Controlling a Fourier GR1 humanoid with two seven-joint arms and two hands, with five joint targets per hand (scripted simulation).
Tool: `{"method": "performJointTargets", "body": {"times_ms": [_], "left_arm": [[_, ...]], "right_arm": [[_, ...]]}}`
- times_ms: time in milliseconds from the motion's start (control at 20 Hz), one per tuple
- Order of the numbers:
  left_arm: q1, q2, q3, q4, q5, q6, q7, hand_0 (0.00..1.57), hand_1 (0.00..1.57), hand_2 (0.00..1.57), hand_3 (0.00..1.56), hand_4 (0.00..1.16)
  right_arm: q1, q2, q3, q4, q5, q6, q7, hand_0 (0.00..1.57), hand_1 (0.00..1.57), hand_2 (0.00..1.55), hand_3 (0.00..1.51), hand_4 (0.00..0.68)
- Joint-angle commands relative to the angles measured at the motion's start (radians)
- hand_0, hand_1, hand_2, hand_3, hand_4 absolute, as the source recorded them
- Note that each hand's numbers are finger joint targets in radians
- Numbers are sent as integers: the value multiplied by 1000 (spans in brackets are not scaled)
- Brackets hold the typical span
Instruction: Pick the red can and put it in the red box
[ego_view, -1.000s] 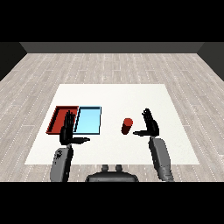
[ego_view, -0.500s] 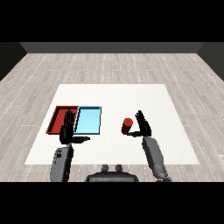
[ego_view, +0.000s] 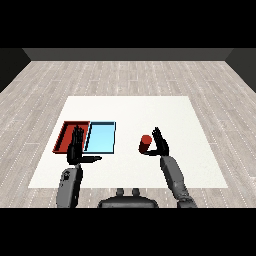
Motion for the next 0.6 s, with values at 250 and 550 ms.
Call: {"method": "performJointTargets", "body": {"times_ms": [250, 550], "left_arm": [[-14, -22, -29, 46, -45, 29, -50, 0, 0, 0, 0, 0], [19, -10, -39, -108, -13, 25, 81, 0, 0, 0, 0, 0]], "right_arm": [[9, 6, 10, 21, -20, 28, -14, 0, 0, 0, 0, 0], [-180, 12, -28, 195, -16, -17, -25, 0, 0, 0, 0, 0]]}}
